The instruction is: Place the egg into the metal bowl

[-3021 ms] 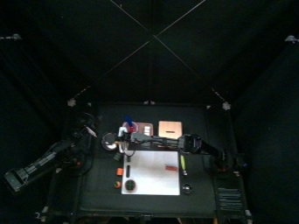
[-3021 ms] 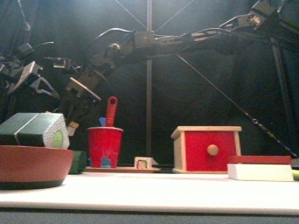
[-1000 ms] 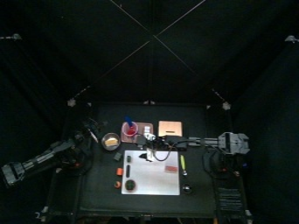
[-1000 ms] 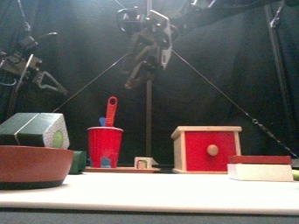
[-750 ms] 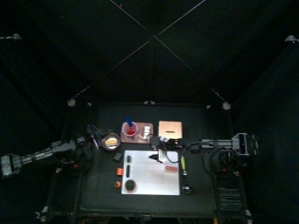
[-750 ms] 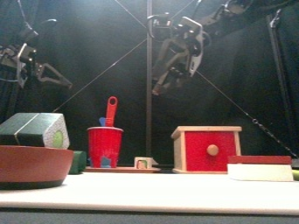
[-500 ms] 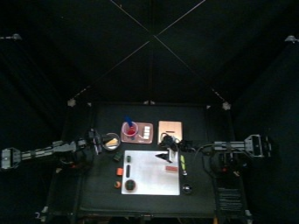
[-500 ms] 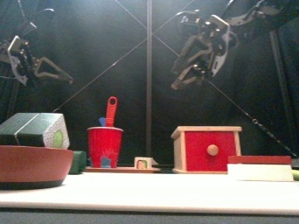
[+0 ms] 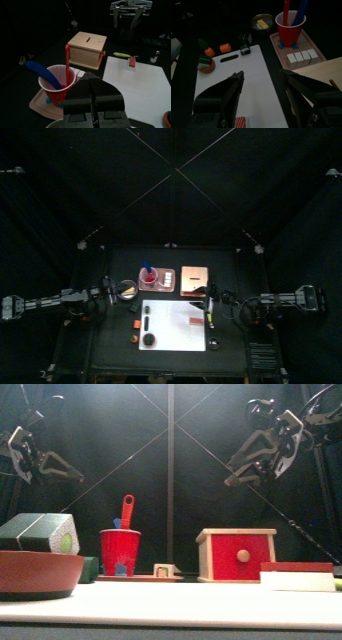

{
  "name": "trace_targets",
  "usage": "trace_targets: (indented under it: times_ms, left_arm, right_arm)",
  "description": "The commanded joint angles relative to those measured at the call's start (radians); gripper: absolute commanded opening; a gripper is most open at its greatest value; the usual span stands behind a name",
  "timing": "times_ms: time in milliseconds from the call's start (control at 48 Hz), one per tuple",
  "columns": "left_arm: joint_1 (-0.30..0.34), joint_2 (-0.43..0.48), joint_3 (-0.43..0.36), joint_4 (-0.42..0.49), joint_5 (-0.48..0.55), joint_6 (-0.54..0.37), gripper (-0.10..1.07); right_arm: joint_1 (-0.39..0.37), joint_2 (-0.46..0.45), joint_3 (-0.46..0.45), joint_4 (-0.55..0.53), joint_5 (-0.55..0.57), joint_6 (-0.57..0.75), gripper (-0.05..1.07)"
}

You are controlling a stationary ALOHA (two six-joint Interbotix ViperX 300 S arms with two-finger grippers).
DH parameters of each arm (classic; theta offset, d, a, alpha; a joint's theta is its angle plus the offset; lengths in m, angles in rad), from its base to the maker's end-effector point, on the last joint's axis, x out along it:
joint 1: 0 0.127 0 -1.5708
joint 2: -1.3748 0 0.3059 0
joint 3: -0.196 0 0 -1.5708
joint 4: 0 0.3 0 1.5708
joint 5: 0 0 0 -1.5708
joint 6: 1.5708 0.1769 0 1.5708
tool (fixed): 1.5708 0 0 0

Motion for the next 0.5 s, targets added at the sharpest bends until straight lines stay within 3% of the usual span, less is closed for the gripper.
trace_targets:
  times_ms: [0, 479]
  left_arm:
    - [0.002, 0.006, -0.021, 0.0, -0.005, 0.002, 0.0]
    - [0.014, 0.006, -0.021, 0.003, -0.003, 0.003, 0.0]
  right_arm:
    - [0.008, -0.012, -0.006, -0.014, -0.011, -0.002, 0.91]
    - [0.009, -0.009, 0.02, -0.041, -0.012, 0.0, 0.91]
